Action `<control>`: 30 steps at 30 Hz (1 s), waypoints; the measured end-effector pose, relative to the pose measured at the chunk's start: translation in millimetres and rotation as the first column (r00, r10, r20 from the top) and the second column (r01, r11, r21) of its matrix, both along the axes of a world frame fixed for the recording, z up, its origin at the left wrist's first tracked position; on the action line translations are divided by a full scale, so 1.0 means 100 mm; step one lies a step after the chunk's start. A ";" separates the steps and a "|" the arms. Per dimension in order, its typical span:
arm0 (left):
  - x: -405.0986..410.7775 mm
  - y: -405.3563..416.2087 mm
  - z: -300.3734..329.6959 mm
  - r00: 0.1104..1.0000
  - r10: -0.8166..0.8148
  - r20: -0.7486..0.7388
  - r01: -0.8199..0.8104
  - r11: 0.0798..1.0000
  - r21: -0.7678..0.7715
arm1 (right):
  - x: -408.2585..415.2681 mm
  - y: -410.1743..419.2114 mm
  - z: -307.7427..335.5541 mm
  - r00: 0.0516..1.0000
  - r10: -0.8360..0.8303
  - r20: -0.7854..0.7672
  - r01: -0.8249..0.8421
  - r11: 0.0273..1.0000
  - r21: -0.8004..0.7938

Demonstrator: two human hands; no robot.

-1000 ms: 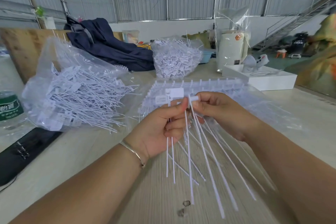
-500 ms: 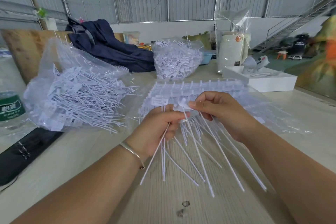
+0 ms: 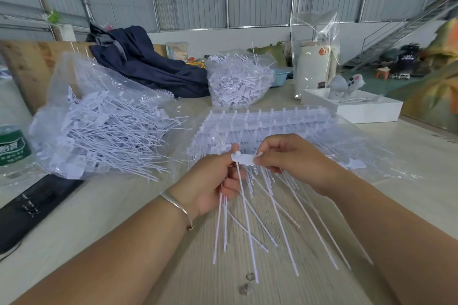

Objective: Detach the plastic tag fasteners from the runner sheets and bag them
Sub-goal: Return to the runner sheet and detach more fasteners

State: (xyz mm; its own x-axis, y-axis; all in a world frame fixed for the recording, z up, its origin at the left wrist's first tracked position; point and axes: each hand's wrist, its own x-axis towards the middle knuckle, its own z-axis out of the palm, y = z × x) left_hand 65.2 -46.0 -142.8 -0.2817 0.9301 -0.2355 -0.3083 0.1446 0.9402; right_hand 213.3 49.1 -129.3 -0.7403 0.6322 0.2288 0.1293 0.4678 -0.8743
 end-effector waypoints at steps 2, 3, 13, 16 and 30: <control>-0.01 0.00 0.00 1.000 -0.010 -0.012 0.010 1.000 0.002 | -0.01 0.00 -0.01 0.999 -0.020 0.033 0.018 0.999 0.041; -0.02 0.01 -0.01 1.000 -0.003 -0.016 0.003 1.000 0.009 | -0.02 0.00 -0.02 0.999 -0.030 0.035 0.027 0.998 0.061; -0.06 0.01 -0.01 0.989 0.050 -0.136 -0.041 0.997 0.068 | 0.01 0.04 -0.02 0.998 -0.068 0.002 0.066 0.982 0.179; -0.07 0.02 -0.01 0.992 0.053 -0.111 -0.051 0.998 0.025 | 0.02 0.05 0.00 0.999 -0.045 -0.020 0.047 0.986 0.159; -0.07 -0.03 0.04 0.998 -0.052 0.047 0.049 0.997 0.057 | 0.13 0.14 0.07 0.999 -0.019 -0.050 0.025 0.994 0.107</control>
